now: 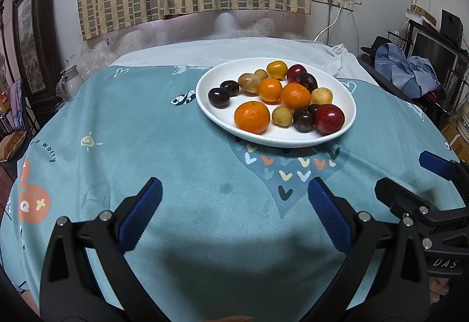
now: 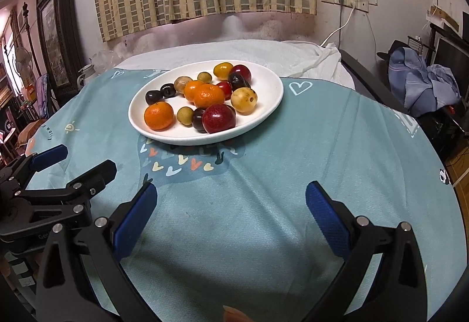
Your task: Organize fruits
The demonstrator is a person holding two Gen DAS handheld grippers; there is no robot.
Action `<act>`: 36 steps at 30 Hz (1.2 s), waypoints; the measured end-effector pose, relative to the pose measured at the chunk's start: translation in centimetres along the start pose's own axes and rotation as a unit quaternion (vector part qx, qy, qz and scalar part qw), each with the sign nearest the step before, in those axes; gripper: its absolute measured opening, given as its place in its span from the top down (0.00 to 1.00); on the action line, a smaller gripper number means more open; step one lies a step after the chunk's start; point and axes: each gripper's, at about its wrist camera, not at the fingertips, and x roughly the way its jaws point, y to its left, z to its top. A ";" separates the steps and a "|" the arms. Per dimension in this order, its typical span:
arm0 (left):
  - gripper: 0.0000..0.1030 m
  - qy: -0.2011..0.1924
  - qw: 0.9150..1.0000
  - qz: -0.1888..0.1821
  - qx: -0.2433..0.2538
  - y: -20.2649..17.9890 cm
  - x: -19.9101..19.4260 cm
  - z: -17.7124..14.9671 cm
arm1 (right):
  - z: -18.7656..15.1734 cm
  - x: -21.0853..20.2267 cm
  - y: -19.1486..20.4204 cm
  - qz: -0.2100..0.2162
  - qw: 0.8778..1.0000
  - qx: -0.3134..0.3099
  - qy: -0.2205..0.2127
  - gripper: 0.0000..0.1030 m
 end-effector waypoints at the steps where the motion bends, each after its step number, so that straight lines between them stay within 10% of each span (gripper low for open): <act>1: 0.02 0.000 1.000 0.000 0.000 0.0 0.0 0.0 | 0.0 0.0 0.0 0.000 1.000 0.000 0.000 0.01; 36: 0.02 -0.010 1.000 0.002 0.007 0.0 -0.2 -0.2 | 0.1 -0.1 0.0 0.000 1.000 0.000 -0.002 0.01</act>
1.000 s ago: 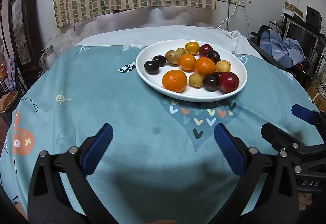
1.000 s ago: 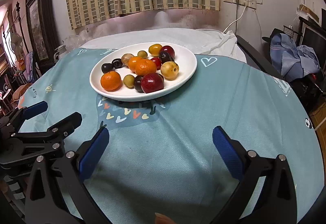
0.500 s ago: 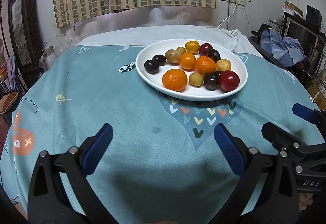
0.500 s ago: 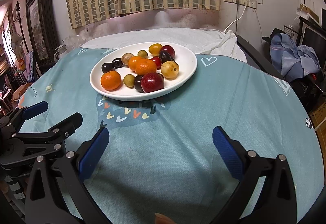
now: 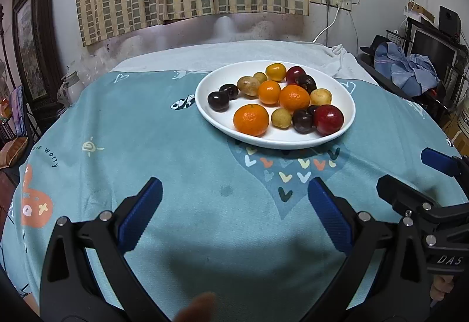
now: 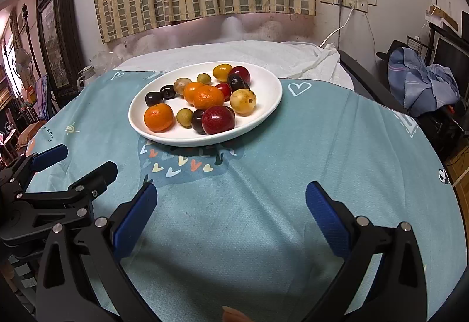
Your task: Organize fruits
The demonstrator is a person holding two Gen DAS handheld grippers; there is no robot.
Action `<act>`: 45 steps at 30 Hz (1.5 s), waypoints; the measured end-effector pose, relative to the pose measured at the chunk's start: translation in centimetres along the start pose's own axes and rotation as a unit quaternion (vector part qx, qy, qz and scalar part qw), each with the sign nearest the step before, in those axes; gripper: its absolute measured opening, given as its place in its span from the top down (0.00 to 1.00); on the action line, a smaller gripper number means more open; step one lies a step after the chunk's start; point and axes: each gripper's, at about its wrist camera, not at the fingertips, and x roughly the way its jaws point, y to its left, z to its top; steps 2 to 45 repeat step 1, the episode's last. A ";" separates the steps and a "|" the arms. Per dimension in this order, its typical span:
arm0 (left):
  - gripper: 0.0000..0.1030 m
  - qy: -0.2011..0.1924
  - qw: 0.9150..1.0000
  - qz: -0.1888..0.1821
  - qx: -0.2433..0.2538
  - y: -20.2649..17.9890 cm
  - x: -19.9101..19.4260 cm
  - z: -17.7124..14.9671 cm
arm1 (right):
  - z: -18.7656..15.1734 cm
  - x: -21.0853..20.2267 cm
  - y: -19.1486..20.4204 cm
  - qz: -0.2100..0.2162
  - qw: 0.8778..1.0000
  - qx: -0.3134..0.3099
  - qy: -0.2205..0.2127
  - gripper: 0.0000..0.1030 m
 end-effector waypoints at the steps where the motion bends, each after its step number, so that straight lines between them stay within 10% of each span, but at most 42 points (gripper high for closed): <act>1: 0.02 0.001 1.000 0.000 -0.001 0.1 0.0 0.0 | 0.0 0.0 0.0 0.000 1.000 0.000 0.000 0.01; 45: 0.02 0.001 1.000 0.000 -0.001 0.1 0.0 0.0 | 0.0 0.0 0.0 0.000 1.000 0.000 0.000 0.01</act>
